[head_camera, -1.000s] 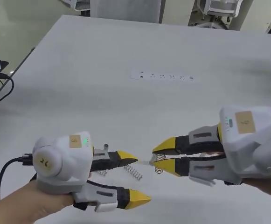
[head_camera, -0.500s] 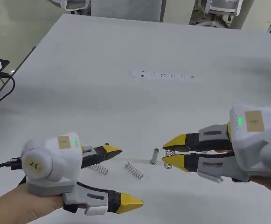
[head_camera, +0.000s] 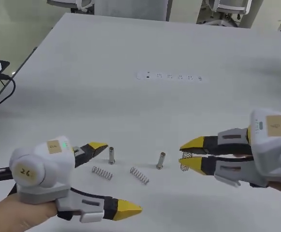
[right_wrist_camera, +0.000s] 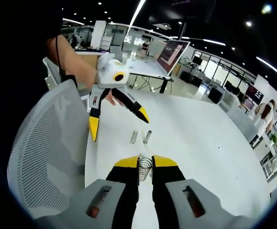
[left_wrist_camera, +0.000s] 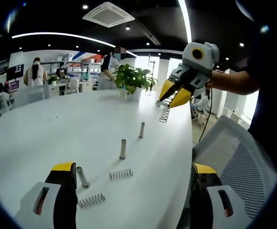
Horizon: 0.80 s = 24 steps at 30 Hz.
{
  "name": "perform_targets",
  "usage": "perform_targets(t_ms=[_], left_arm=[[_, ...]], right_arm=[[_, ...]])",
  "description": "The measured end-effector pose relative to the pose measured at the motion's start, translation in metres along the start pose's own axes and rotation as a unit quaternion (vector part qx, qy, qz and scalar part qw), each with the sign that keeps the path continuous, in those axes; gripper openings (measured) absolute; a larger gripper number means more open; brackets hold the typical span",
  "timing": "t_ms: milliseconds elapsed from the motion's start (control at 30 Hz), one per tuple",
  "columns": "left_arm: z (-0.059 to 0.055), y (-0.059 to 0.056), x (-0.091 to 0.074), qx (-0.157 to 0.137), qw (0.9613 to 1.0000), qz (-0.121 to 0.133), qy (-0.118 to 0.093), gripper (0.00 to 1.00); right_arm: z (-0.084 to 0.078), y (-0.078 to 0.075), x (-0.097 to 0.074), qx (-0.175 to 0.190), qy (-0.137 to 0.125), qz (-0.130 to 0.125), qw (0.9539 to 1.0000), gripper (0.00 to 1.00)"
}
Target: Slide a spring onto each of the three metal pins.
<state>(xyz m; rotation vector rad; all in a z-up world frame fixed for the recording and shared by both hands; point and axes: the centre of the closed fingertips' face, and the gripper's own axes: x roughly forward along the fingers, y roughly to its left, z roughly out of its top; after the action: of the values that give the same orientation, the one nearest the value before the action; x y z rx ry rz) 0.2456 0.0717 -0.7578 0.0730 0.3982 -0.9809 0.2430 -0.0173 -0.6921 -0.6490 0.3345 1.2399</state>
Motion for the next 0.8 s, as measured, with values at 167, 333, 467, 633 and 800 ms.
perform_targets(t_ms=[167, 333, 467, 633, 800], left_arm=[[-0.002, 0.004, -0.004, -0.005, 0.9999, 0.01, -0.001, 0.98], [-0.004, 0.008, -0.008, -0.006, 0.9998, 0.017, 0.001, 0.98], [-0.005, 0.011, -0.01, -0.01, 0.9997, 0.021, 0.0, 0.98], [-0.005, 0.01, -0.011, -0.015, 0.9997, 0.018, 0.001, 0.95], [-0.003, 0.012, -0.013, -0.019, 0.9995, 0.027, -0.005, 0.98]], right_arm=[[-0.009, -0.009, -0.005, 0.007, 0.004, -0.018, 0.9998, 0.06], [-0.021, -0.018, -0.01, 0.018, 0.011, -0.037, 0.9991, 0.06], [-0.034, -0.031, -0.017, 0.034, 0.017, -0.064, 0.9973, 0.06], [-0.048, -0.052, -0.026, 0.056, 0.02, -0.103, 0.9928, 0.06], [-0.058, -0.068, -0.033, 0.083, 0.018, -0.135, 0.9872, 0.06]])
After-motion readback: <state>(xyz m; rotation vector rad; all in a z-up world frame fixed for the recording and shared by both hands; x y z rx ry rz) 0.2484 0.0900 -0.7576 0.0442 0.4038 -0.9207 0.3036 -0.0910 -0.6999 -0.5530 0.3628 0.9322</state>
